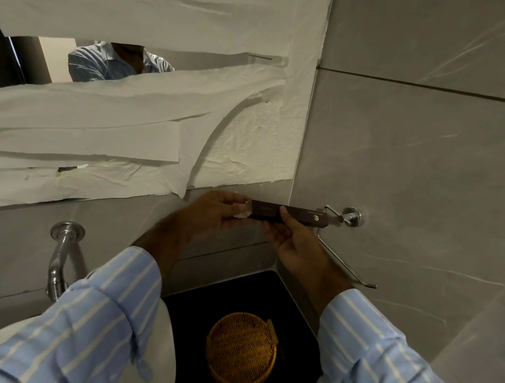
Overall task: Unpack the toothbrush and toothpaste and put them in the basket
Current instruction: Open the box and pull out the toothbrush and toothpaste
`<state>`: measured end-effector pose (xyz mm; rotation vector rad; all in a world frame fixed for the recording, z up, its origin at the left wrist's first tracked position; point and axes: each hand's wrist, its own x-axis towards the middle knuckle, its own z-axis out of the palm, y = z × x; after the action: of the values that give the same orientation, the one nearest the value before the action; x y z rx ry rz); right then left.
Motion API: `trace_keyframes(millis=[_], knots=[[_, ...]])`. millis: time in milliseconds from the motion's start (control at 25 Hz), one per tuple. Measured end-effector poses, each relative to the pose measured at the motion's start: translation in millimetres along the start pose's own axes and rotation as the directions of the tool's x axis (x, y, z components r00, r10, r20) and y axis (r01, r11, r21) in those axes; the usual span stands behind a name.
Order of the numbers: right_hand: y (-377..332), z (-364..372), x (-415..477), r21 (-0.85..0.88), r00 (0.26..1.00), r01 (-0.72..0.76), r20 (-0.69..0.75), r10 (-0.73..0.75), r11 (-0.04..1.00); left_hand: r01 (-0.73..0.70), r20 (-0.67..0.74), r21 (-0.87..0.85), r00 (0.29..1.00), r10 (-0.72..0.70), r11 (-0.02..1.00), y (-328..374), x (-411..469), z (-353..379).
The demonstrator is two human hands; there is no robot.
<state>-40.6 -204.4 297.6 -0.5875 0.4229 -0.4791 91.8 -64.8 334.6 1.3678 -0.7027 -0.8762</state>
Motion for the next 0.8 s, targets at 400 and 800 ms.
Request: trace_keyframes(millis=[400, 800], knots=[[-9.5, 12.9, 1.3, -0.236, 0.987, 0.149, 0.093, -0.13, 0.96, -0.143, -0.383, 0.049, 0.911, 0.151, 0.988, -35.7, -4.5, 26.0], [-55.0, 46.2, -8.2, -0.736, 0.936, 0.347, 0.228, -0.269, 0.581, -0.183, -0.224, -0.695, 0.974, 0.032, 0.695, -50.8, -4.6, 50.9]])
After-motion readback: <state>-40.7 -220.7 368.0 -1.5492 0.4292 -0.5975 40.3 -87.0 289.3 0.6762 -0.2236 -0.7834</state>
